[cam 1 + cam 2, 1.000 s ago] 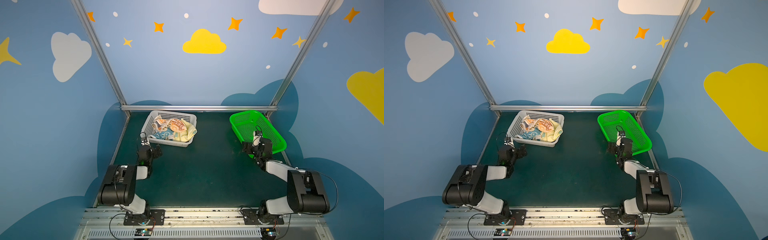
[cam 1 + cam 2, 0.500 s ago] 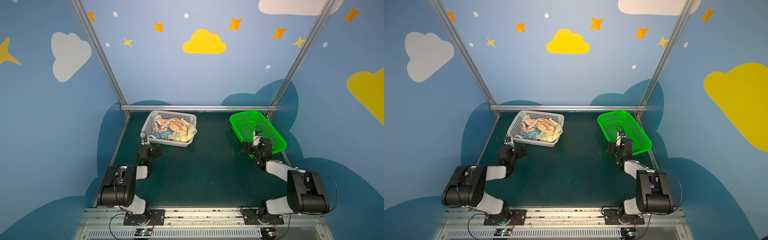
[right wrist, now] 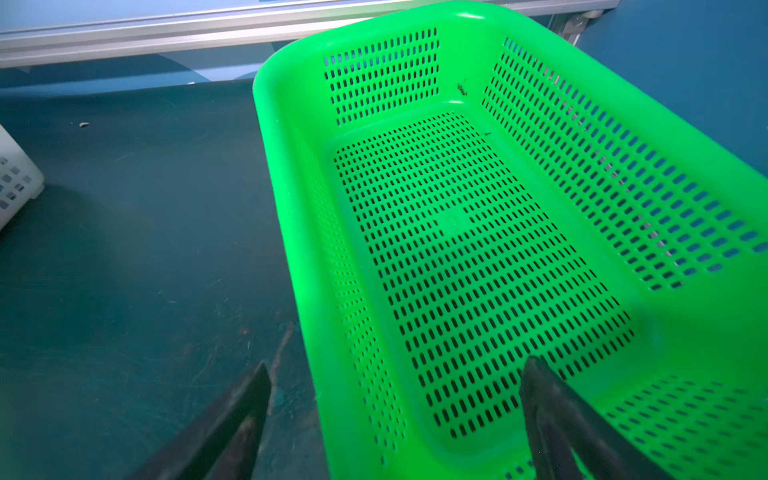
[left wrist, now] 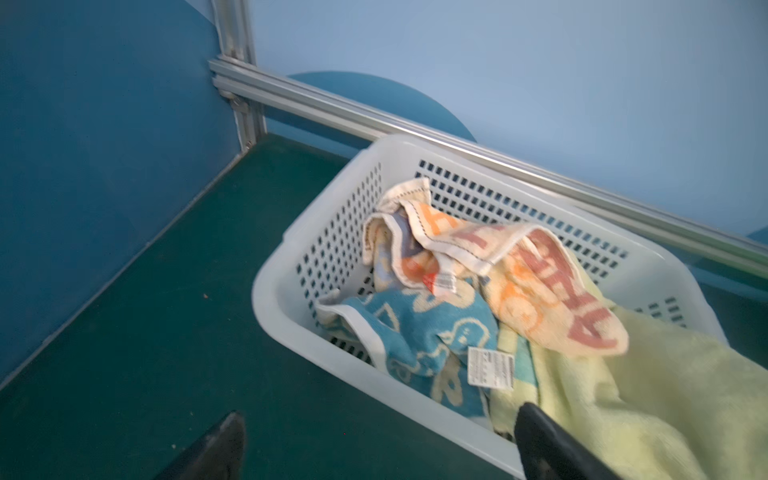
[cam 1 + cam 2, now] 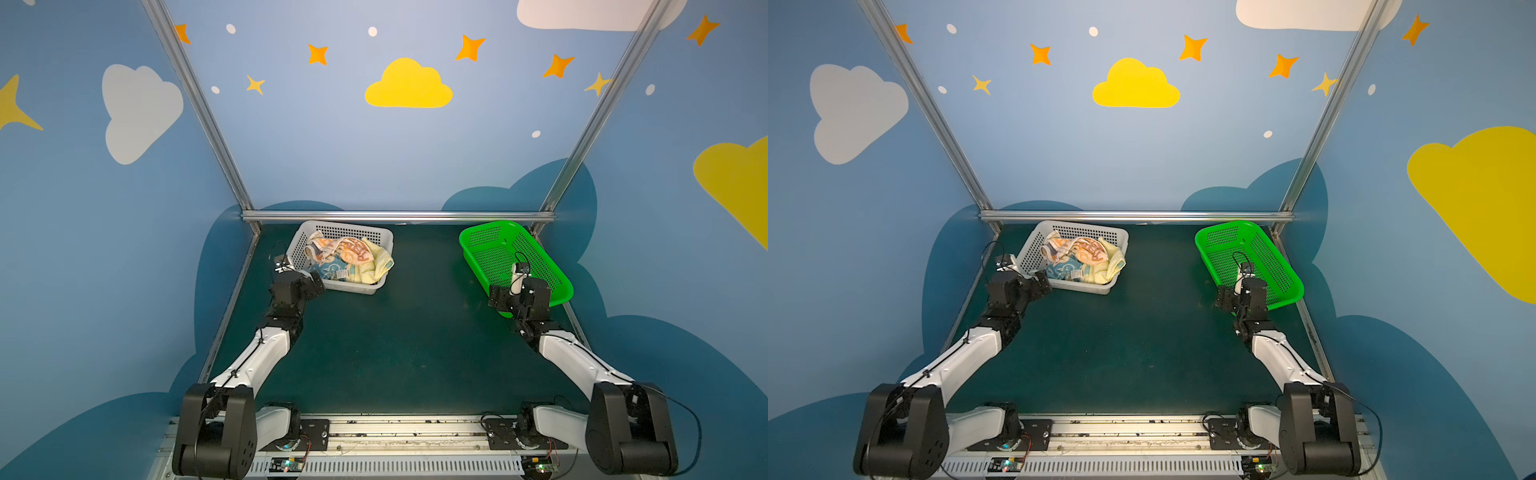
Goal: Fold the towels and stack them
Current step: 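Grasp the RABBIT towel in the white basket with left gripper while right arm advances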
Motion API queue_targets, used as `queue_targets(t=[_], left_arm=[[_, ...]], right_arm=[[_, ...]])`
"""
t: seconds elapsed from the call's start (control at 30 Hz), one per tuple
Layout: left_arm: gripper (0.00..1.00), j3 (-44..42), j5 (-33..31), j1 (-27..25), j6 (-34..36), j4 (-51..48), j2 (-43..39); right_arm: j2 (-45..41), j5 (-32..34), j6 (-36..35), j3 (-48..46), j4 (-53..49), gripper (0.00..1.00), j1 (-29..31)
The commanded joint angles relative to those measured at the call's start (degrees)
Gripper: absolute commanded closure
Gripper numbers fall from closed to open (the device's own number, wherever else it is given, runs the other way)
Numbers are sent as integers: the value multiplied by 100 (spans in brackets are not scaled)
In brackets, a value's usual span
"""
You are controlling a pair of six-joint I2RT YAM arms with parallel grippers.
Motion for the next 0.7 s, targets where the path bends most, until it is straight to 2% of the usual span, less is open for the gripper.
queue_targets(t=[0.0,0.17,0.27,0.37,0.5,0.67], left_arm=[[0,579,-276,-399,-157,-1023,15],[0,1513,-211,-1072,-113,-1716,554],[0,2205,-91,-1281,-238,-2091,1105],[0,3058,-6,-1298,-573,-2597,1834],[1,4247,-388,-1300,-995,-3391,2861],[4,5688,-581,-1186,-1089,-4246,4109]], right_arm=[[-194,222,240,392,-784,10,95],[-359,-93,389,895,-1523,10,279],[-521,-249,452,1129,-1834,10,442],[-723,-470,355,1210,-1850,9,611],[-991,-800,365,1139,-1673,10,765],[-1180,-1046,399,1032,-1585,9,929]])
